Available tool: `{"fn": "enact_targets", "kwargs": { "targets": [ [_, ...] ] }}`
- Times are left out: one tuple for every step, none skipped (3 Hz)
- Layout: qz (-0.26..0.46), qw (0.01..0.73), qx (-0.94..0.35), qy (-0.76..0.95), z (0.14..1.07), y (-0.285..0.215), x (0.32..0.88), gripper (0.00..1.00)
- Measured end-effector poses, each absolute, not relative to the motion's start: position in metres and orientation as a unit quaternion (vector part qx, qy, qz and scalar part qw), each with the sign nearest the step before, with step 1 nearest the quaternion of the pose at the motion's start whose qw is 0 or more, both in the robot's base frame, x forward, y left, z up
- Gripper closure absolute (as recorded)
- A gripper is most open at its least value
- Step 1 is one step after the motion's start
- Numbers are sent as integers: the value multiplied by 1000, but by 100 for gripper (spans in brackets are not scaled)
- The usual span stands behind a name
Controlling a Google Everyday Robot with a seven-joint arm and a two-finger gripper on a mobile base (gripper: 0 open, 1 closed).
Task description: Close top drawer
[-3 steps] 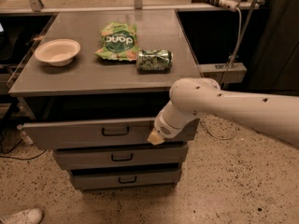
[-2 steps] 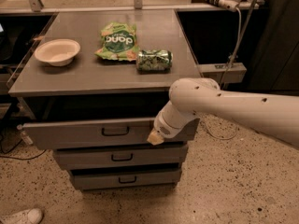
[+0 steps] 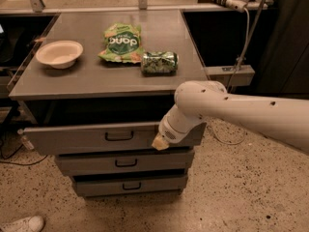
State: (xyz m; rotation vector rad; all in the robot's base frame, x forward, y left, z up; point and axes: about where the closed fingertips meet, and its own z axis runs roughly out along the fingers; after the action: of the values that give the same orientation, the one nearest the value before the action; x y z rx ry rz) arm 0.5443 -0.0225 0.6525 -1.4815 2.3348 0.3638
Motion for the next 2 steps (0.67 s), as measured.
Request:
{"fn": "enact_targets", "kwargs": {
  "targets": [
    [128, 175, -523, 824, 653, -22, 544, 11],
    [128, 175, -523, 824, 652, -22, 544, 0]
  ]
}}
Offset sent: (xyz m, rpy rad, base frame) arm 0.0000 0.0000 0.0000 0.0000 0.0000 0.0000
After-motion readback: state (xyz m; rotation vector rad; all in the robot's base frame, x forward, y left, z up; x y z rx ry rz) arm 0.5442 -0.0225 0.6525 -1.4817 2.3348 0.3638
